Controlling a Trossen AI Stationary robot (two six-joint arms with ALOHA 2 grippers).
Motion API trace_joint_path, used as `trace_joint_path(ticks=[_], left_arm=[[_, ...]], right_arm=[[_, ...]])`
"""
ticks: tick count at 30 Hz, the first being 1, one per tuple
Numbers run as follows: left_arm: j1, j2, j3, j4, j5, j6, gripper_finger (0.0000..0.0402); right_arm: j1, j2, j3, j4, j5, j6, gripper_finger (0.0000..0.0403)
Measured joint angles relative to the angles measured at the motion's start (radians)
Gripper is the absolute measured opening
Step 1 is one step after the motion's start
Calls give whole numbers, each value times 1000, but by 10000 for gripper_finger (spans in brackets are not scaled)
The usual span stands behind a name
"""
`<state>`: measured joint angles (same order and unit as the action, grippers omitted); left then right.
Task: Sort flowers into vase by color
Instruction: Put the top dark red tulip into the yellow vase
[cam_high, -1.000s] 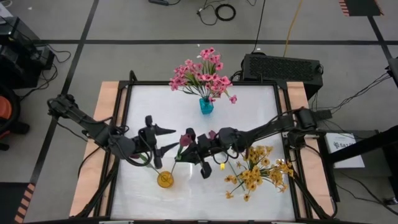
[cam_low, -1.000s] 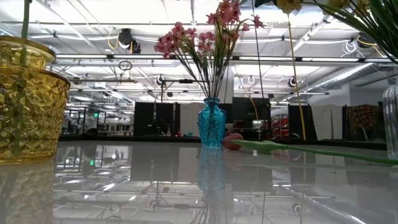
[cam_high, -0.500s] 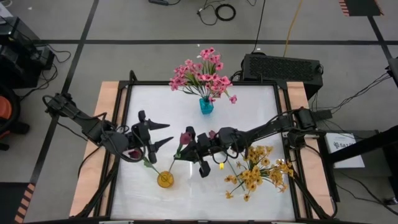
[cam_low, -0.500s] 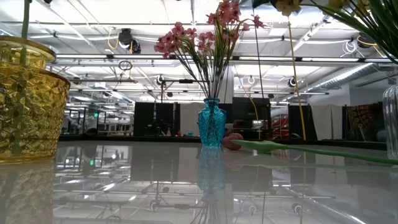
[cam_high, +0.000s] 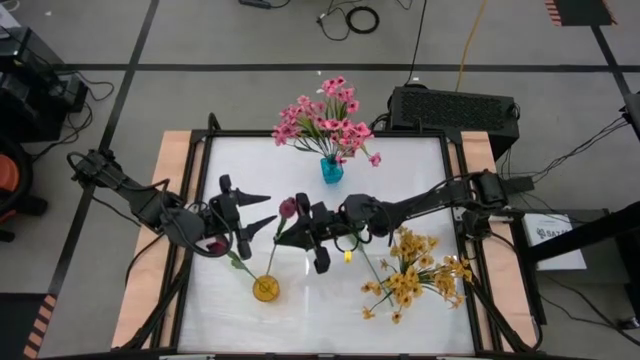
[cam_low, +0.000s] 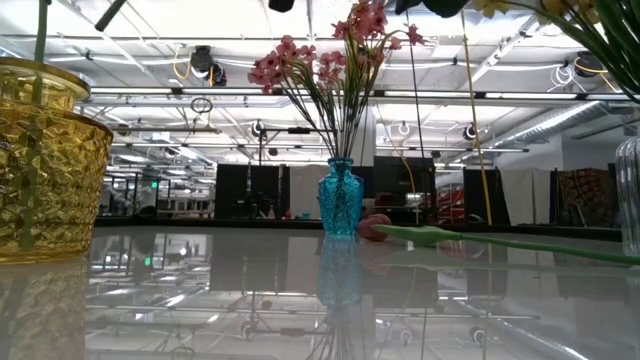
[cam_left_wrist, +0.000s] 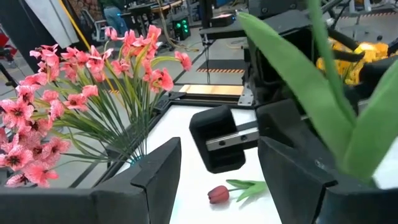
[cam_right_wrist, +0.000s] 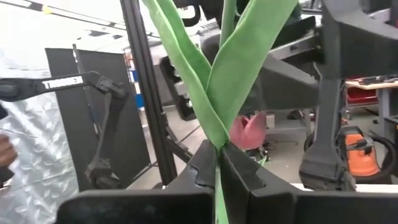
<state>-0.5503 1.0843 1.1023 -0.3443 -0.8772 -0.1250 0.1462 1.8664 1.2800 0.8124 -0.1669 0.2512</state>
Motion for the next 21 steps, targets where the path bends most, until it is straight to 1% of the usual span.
trace_joint_path(ticks=[3, 7, 12, 21], left_arm=[[0, 0, 0, -14, -1, -5, 221], [0, 0, 0, -63, -13, -58, 221], [0, 0, 0, -116, -39, -126, 221], [0, 0, -26, -111, -41, -133, 221]], right_arm=[[15, 12, 0, 9, 3, 0, 0], [34, 46, 0, 61, 5, 2, 0], [39, 74, 0, 84, 9, 8, 0], [37, 81, 0, 89, 10, -2, 0]])
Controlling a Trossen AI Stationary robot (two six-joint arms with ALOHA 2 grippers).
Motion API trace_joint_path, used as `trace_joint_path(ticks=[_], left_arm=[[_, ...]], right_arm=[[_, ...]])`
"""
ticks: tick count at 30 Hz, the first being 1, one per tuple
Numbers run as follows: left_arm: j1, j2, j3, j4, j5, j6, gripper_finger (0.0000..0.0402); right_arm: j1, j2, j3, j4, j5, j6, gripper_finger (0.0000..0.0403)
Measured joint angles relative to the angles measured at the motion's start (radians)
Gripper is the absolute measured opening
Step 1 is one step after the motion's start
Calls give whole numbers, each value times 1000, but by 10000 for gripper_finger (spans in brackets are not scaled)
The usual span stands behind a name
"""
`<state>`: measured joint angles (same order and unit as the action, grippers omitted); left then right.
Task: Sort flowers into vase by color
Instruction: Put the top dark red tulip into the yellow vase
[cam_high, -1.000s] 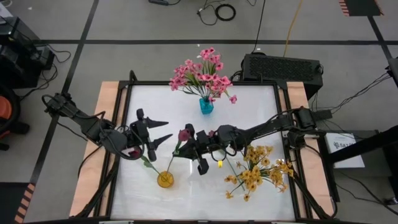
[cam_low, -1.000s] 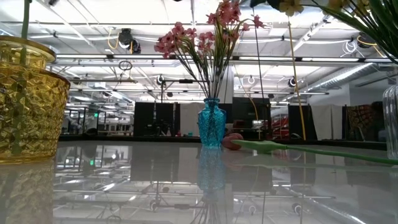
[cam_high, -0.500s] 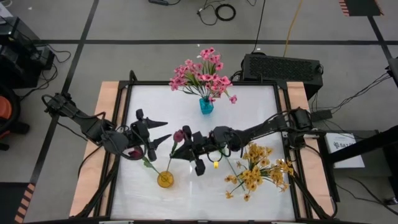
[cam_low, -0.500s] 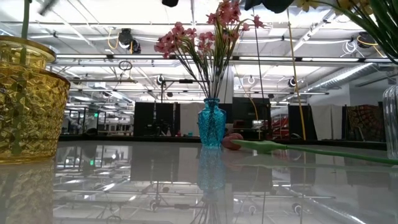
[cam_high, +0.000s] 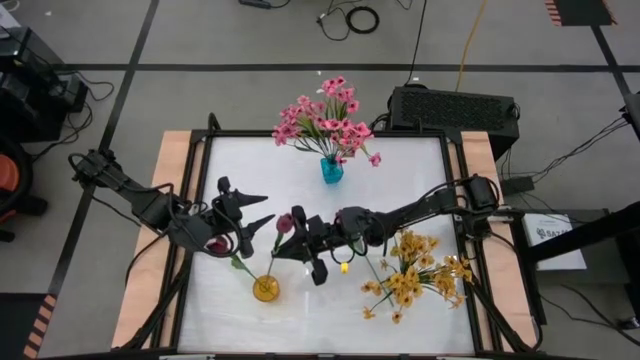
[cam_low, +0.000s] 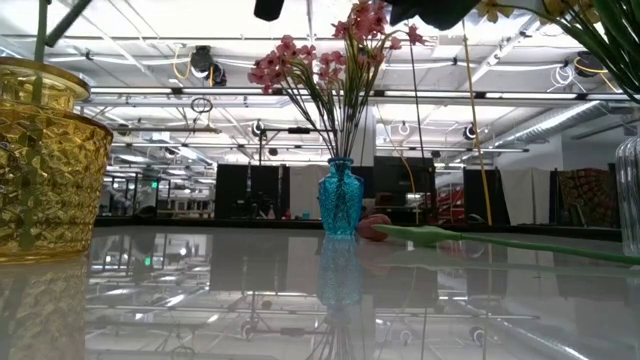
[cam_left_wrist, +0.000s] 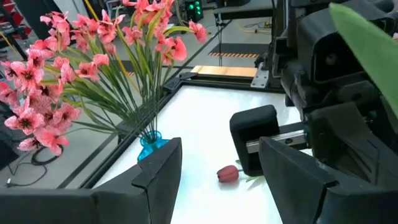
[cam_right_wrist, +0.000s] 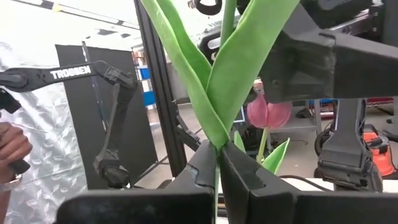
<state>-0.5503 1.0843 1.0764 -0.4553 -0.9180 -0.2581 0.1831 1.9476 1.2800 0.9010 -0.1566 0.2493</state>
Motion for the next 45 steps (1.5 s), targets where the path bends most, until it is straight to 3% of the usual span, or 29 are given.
trace_joint_path(ticks=[10, 28, 45], left_arm=[[0, 0, 0, -1, 0, -25, 221], [-68, -6, -2, -79, 1, -77, 221], [-68, -6, -2, -77, 1, -78, 221]], right_arm=[[2, 1, 0, -41, -35, -84, 0], [2, 16, 0, -47, -51, -88, 5], [2, 15, 0, -94, -51, -77, 126]])
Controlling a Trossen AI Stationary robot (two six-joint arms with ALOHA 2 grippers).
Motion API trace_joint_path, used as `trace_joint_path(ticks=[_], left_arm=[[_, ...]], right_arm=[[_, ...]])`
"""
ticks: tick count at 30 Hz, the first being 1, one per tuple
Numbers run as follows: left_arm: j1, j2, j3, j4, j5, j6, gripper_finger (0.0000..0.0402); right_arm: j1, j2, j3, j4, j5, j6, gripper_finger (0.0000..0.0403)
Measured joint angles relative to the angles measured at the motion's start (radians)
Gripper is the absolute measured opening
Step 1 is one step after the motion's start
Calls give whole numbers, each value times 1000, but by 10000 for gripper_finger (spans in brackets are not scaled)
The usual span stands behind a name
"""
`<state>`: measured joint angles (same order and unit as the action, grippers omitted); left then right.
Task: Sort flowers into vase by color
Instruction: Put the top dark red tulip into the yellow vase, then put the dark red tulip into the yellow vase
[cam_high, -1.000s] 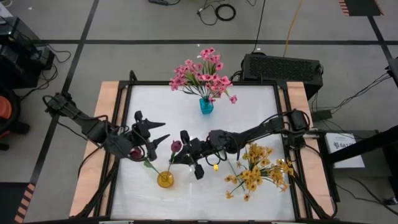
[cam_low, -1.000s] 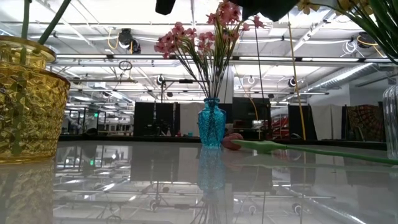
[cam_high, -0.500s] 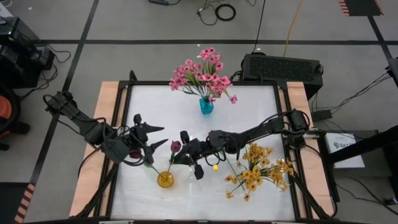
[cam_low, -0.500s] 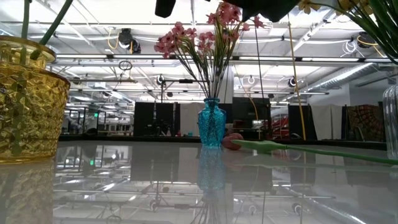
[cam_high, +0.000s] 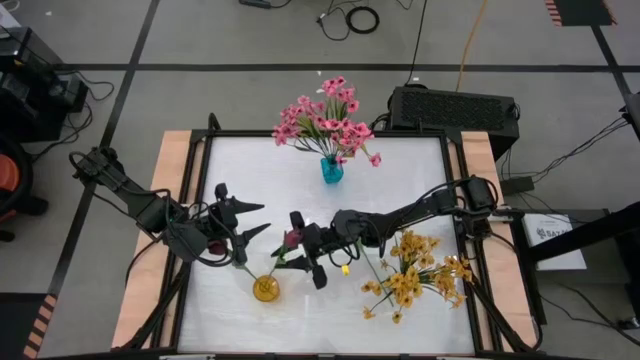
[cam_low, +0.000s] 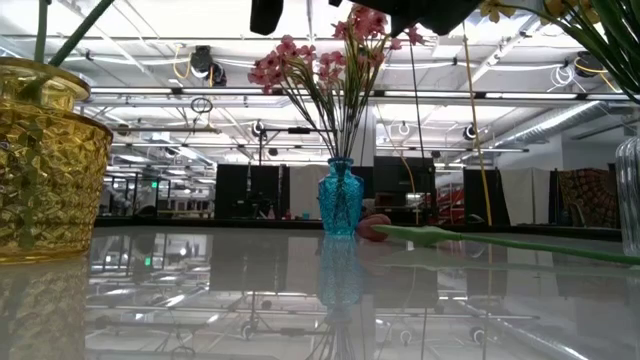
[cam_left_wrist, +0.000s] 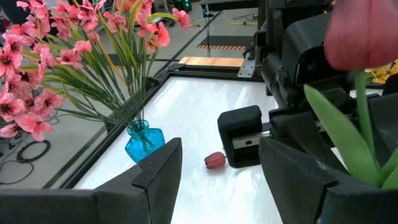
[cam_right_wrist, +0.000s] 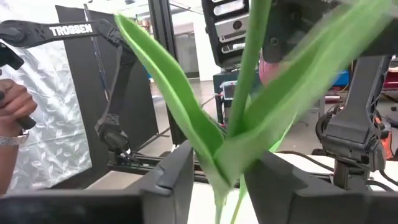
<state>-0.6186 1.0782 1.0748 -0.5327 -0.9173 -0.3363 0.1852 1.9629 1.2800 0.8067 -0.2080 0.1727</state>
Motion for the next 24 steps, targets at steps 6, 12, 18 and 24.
trace_joint_path(ticks=[6, 12, 18, 24], left_arm=[[0, 0, 0, 0, 0, -2, 221], [0, 0, -16, -4, 0, -24, 221], [0, 0, -23, 0, 0, -25, 221], [0, 0, -23, 2, 0, -26, 221]], right_arm=[[0, -6, 0, -73, -5, 2, 158], [-15, -66, 0, -234, -8, -13, 197], [-28, -150, 0, -451, -7, -45, 225], [-28, -249, 0, -618, -8, -63, 251]])
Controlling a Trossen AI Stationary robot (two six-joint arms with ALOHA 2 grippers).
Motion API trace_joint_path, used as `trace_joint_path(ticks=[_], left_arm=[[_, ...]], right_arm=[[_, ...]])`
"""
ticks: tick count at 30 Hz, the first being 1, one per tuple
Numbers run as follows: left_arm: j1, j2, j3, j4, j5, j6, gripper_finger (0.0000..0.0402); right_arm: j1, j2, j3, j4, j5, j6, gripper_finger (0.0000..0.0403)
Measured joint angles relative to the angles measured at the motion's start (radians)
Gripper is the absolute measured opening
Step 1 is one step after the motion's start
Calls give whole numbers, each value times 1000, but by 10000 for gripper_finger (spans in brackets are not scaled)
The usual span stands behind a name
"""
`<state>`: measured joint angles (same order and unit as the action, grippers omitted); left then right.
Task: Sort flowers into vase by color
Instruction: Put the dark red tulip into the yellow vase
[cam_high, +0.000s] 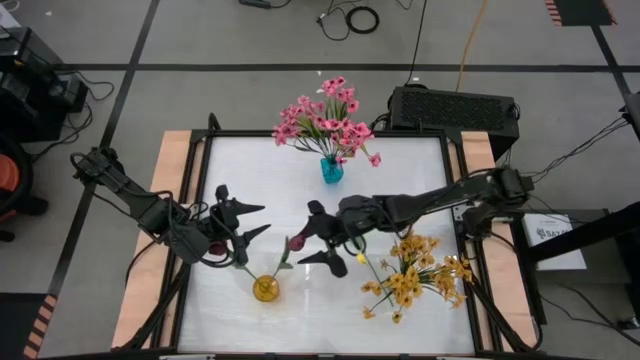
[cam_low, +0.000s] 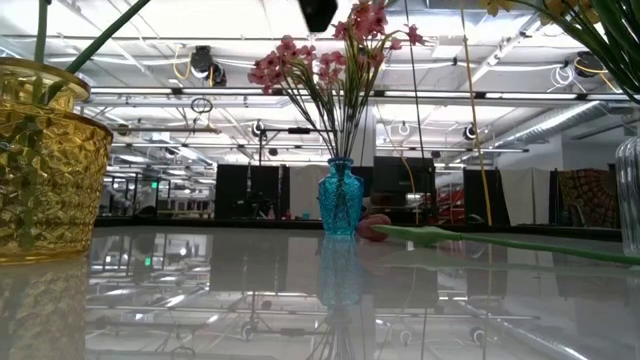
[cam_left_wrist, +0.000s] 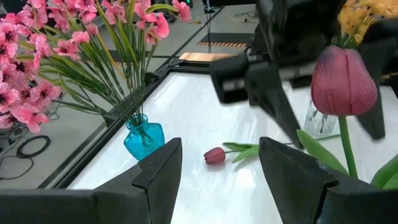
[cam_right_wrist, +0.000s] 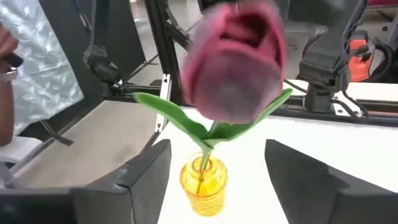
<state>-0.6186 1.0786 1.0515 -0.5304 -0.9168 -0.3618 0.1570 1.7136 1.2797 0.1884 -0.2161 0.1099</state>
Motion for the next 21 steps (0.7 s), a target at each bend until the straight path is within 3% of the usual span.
trace_joint_path(ticks=[7, 12, 17, 21], left_arm=[[0, 0, 0, 1, 0, 0, 221], [0, 0, 0, 1, 8, -12, 221], [0, 0, 0, 1, 7, -21, 221], [0, 0, 0, 1, -1, -24, 221]], right_arm=[[0, -127, 0, -139, 0, -24, 269], [-7, -229, 0, -378, 15, -44, 269], [-14, -323, -27, -659, 212, 12, 270], [-14, -377, -135, -736, 330, 106, 270]])
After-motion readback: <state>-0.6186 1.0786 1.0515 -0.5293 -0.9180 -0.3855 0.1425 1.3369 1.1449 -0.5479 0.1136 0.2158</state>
